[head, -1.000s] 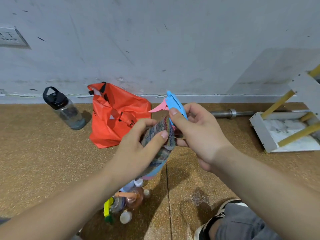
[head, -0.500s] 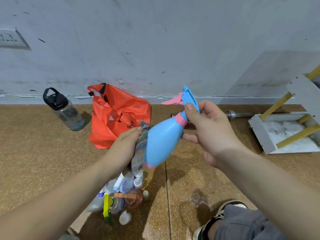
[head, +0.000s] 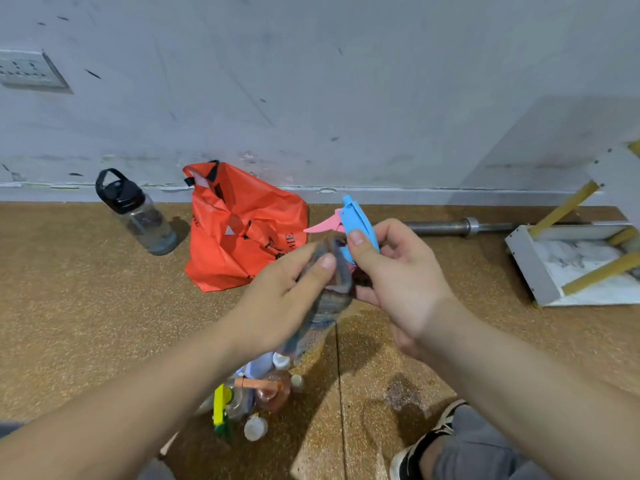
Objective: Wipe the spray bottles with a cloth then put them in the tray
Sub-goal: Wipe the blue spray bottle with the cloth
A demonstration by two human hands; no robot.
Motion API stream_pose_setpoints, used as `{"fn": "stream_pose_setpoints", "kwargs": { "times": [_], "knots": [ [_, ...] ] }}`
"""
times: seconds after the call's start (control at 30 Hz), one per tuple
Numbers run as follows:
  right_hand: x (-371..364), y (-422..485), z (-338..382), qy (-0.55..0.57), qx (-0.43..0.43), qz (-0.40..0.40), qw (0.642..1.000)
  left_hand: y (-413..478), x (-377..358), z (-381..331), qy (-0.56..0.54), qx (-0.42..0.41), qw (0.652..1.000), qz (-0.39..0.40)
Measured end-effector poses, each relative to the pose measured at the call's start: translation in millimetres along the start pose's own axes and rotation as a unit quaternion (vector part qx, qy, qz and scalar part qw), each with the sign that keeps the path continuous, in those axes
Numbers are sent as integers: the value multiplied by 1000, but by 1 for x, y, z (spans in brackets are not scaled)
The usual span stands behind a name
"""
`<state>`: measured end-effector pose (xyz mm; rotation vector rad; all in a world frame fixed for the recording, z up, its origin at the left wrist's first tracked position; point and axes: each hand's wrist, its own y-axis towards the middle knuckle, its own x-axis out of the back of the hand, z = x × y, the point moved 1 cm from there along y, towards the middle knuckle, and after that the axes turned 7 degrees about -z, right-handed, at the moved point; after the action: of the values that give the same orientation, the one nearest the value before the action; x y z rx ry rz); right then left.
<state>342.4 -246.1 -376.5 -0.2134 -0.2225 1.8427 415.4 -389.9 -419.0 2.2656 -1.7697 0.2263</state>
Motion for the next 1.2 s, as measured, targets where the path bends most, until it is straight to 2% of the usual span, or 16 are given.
{"fn": "stream_pose_setpoints", "kwargs": {
  "times": [0.1, 0.17, 0.23, 0.3, 0.37, 0.43, 0.5, 0.57, 0.63, 0.67, 0.77, 0.83, 0.93, 1.07, 1.1, 1.2],
  "knots": [
    [2, 1, 0, 1, -6, 1, 1000, 7, -2, 0, -107, 177, 976, -68],
    [3, 3, 1, -4, -1, -5, 1000, 6, -1, 4, -33, 207, 973, -93],
    [4, 5, 1, -5, -7, -9, 1000, -4, -8, -3, 115, 89, 986, -81],
    [4, 4, -2, -1, -5, 3, 1000, -21, -21, -19, 287, -76, 952, -72],
    [2, 1, -5, -12, 3, 20, 1000, -23, -21, -20, 329, -140, 932, -64],
    [1, 2, -1, -22, 4, 14, 1000, -15, -6, -7, 277, -138, 950, -32],
    [5, 7, 7, -2, -3, -6, 1000, -6, 7, 0, 150, -62, 987, -20],
    [11, 14, 15, 16, 2, -28, 999, -4, 7, 2, 5, 98, 991, -94],
    [16, 18, 18, 27, 4, -41, 999, -7, -1, 3, -13, 198, 968, -154],
    [17, 19, 18, 28, 1, -46, 999, -11, -6, 5, 34, 194, 966, -167],
    [14, 16, 12, 26, -21, -51, 998, -25, -21, 0, 240, 7, 962, -127],
    [10, 9, 5, 13, -35, -40, 999, -27, -26, -7, 343, -142, 923, -97],
    [4, 3, 3, -8, -32, -29, 999, -15, -12, -4, 348, -201, 914, -61],
    [12, 19, 19, 56, -25, -65, 996, -3, 7, 12, 124, -23, 989, -79],
    [15, 23, 22, 66, -29, -79, 994, -3, 4, 10, 34, 56, 990, -129],
    [20, 28, 21, 88, -53, -94, 990, -7, -14, 2, -136, 267, 924, -237]
  ]
}}
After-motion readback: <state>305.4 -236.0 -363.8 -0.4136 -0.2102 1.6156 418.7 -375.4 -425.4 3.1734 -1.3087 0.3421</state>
